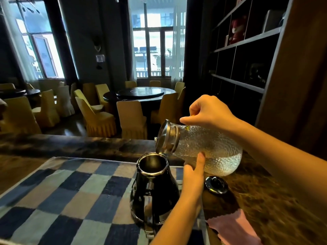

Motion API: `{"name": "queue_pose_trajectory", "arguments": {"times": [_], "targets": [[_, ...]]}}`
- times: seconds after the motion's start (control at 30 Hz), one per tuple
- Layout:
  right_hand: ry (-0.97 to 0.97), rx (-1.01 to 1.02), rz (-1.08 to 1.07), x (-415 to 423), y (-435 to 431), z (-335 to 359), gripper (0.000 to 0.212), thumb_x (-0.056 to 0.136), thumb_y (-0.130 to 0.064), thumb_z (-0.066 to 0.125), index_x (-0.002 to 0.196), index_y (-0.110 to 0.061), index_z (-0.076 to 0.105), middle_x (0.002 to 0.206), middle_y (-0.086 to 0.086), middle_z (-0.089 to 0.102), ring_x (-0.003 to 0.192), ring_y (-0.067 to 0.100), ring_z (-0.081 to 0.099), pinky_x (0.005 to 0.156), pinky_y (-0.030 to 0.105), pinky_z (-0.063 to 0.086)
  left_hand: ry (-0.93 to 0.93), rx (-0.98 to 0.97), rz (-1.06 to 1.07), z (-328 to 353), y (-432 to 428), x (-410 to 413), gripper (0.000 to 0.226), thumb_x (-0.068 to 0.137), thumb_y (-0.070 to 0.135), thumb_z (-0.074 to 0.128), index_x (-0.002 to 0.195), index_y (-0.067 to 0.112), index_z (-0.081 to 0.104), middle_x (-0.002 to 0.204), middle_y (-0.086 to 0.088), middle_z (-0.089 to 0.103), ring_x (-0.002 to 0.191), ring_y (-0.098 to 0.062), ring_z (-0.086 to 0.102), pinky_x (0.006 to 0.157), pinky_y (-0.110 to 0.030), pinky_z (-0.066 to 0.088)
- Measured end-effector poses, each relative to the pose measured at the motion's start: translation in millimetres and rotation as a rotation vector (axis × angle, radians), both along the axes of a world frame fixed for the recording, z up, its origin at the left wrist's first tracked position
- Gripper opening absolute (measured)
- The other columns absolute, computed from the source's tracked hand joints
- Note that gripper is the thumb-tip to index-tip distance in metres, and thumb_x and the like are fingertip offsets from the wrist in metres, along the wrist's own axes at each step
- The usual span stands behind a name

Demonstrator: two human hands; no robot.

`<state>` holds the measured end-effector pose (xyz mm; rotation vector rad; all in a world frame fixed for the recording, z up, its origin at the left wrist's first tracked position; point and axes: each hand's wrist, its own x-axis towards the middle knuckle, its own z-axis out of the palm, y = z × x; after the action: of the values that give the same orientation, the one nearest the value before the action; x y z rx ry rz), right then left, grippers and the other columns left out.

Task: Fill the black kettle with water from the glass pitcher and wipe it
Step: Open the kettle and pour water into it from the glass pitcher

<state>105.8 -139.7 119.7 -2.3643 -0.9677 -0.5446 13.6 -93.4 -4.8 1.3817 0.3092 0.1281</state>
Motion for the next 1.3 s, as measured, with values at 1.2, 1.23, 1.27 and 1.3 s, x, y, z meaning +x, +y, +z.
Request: {"name": "queue_pose_trajectory", "arguments": {"times": [1.2, 1.23, 1.27, 1.3], "targets": [[-0.268, -0.371, -0.037, -10, 65, 15, 0.041, 0.075, -0.046, 0.070, 0.051, -0.020, 0.048, 0.056, -0.004, 0.052, 0.057, 0.013, 0.051, 0.052, 0.025, 0.037, 0.084, -0.596, 0.145, 18, 12, 7, 0.100, 0.051, 0.073, 0.058, 0.125, 0.005, 0.052, 0.079, -0.003, 0.054, 0.075, -0.013, 0.054, 0.059, -0.025, 0.037], [-0.271, -0.377, -0.037, -10, 66, 15, 0.043, 0.075, -0.047, 0.070, 0.050, -0.021, 0.047, 0.055, -0.005, 0.050, 0.056, 0.013, 0.050, 0.051, 0.024, 0.036, 0.074, -0.585, 0.155, 18, 12, 6, 0.115, 0.034, 0.079, 0.065, 0.123, 0.007, 0.053, 0.080, -0.003, 0.055, 0.077, -0.013, 0.055, 0.059, -0.026, 0.036], [-0.271, -0.380, -0.036, -10, 66, 15, 0.045, 0.076, -0.047, 0.069, 0.049, -0.021, 0.045, 0.053, -0.007, 0.049, 0.054, 0.011, 0.048, 0.049, 0.023, 0.034, 0.068, -0.577, 0.166, 17, 13, 6, 0.130, 0.011, 0.082, 0.067, 0.118, 0.010, 0.054, 0.082, -0.003, 0.056, 0.078, -0.013, 0.057, 0.060, -0.026, 0.037], [-0.266, -0.382, -0.034, -11, 67, 15, 0.046, 0.076, -0.048, 0.069, 0.048, -0.022, 0.044, 0.052, -0.007, 0.048, 0.052, 0.009, 0.046, 0.048, 0.022, 0.032, 0.072, -0.559, 0.187, 15, 13, 7, 0.140, -0.006, 0.083, 0.064, 0.115, 0.013, 0.054, 0.084, -0.003, 0.057, 0.080, -0.014, 0.058, 0.060, -0.026, 0.038]]}}
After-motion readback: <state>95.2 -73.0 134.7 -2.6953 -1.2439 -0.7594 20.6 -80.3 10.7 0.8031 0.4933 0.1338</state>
